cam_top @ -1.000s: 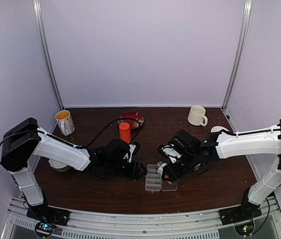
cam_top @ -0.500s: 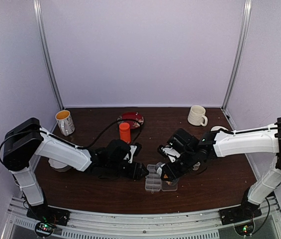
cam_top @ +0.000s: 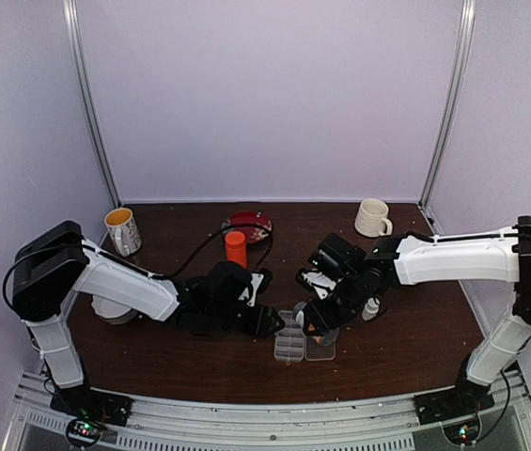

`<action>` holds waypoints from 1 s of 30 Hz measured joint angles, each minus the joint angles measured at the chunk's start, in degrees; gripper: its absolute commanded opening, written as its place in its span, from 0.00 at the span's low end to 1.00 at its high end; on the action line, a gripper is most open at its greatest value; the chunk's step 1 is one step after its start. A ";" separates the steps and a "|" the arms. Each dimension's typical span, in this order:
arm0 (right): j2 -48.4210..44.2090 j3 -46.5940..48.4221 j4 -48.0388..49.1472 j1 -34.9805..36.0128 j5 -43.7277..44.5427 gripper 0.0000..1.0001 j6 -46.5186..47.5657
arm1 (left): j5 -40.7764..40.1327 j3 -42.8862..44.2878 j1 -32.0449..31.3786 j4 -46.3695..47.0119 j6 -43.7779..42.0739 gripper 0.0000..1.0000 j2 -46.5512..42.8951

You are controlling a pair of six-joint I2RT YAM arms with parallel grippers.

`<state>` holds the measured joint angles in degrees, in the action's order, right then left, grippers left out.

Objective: Sort the pills into containers
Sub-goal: Pour the pill into the compartment of the pill container.

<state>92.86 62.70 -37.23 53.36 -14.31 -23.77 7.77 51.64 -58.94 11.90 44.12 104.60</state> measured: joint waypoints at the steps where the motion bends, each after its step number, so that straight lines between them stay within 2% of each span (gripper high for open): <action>1: 0.35 0.44 -0.68 0.00 0.04 0.00 0.00 | 0.02 0.15 0.00 -0.09 0.02 0.51 0.15; 20: 1.66 2.86 -3.23 0.02 0.74 0.00 1.18 | 1.81 0.83 -0.11 -2.91 0.66 0.31 1.68; 30: 2.64 3.13 -3.74 0.26 0.44 0.00 1.53 | 3.54 3.76 -0.92 -3.54 0.31 0.28 3.30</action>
<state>95.50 65.82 -40.97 53.63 -13.87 -22.24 11.31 55.40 -59.86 8.36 44.42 107.90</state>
